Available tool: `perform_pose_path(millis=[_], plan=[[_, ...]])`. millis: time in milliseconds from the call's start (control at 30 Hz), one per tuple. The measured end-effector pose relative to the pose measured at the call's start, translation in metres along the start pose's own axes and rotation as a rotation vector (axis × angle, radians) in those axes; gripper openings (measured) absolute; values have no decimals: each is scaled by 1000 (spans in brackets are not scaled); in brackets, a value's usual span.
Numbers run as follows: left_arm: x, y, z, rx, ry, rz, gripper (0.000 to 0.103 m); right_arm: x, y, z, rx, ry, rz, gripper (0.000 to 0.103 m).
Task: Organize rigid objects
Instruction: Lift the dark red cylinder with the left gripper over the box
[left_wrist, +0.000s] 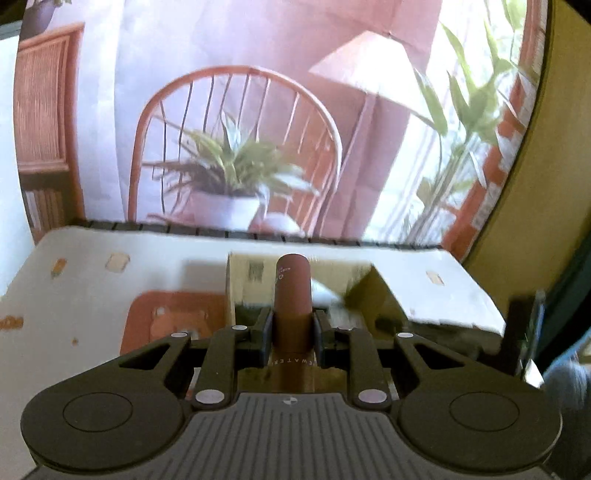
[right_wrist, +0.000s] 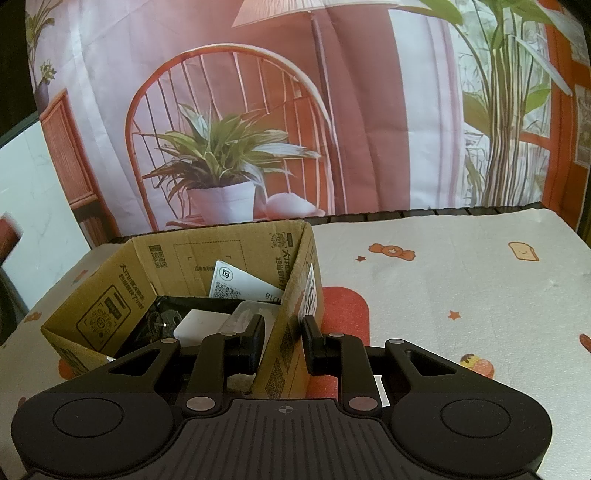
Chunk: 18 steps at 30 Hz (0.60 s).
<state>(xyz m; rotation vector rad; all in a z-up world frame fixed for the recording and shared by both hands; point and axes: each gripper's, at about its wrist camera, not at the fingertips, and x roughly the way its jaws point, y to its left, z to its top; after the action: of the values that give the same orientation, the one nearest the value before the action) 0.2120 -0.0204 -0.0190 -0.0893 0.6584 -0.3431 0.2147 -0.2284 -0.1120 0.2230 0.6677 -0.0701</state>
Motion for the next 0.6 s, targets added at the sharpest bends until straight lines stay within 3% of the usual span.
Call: perform_pose_path(millis=[200, 400, 600], plan=[[47, -8, 24, -2, 14, 10, 24, 0, 1, 0, -1, 1, 0, 21], [104, -15, 25, 53, 119, 67, 24, 1, 3, -2, -2, 4, 3, 21], [132, -15, 16, 120, 206, 111, 24, 2, 1, 0, 3, 10, 10, 21]])
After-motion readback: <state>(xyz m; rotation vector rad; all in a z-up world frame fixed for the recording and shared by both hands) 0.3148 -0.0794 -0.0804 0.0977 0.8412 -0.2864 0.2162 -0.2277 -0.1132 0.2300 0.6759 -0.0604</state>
